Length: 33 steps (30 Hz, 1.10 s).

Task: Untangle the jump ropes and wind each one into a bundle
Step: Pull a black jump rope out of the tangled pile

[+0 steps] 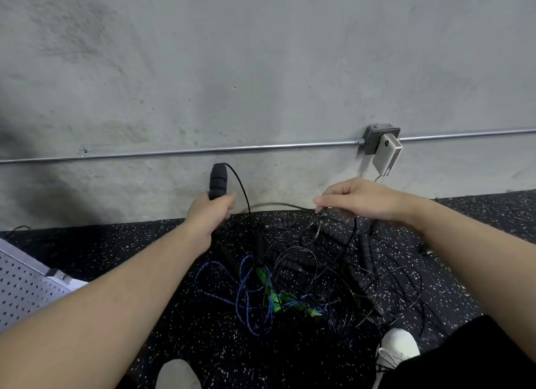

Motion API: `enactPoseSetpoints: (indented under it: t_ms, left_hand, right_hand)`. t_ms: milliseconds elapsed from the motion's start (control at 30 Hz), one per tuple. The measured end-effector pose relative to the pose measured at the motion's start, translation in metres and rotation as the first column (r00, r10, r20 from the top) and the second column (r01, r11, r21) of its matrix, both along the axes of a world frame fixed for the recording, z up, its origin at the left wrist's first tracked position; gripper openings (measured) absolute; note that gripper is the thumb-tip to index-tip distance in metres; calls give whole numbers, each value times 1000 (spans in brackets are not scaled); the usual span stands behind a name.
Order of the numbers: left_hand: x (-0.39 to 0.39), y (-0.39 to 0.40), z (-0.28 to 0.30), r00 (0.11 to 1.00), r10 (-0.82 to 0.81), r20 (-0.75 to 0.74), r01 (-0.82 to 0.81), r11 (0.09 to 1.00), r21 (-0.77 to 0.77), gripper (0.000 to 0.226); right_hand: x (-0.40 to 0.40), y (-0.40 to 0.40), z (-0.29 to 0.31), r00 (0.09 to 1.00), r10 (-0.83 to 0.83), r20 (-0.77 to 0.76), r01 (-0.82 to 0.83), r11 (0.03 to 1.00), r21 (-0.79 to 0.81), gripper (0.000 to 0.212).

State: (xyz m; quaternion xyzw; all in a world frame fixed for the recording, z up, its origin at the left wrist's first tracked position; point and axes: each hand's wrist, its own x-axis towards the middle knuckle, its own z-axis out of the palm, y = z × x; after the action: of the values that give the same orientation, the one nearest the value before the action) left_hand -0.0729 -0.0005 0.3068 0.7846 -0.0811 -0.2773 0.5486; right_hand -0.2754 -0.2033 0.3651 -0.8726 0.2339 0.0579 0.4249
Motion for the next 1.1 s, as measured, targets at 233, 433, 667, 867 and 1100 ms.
enactPoseSetpoints:
  t_ms: [233, 433, 667, 867, 1100]
  left_hand:
    - [-41, -17, 12, 959, -284, -18, 268, 922, -278, 35]
    - [-67, -35, 26, 854, -380, -356, 111, 801, -589, 30]
    - [-53, -37, 27, 953, -146, -264, 14, 895, -445, 15]
    - [-14, -22, 15, 972, 196, -127, -227, 925, -304, 20]
    - [-4, -3, 0, 983, 164, 84, -161, 986, -39, 13]
  right_hand:
    - [15, 15, 2, 987, -44, 152, 24, 991, 134, 29]
    - [24, 11, -2, 945, -231, 229, 170, 951, 258, 32]
    - [18, 5, -9, 968, -184, 171, 163, 978, 131, 30]
    - [3, 1, -7, 998, -34, 47, 34, 999, 13, 26]
    - [3, -7, -14, 995, -57, 79, 65, 993, -95, 14]
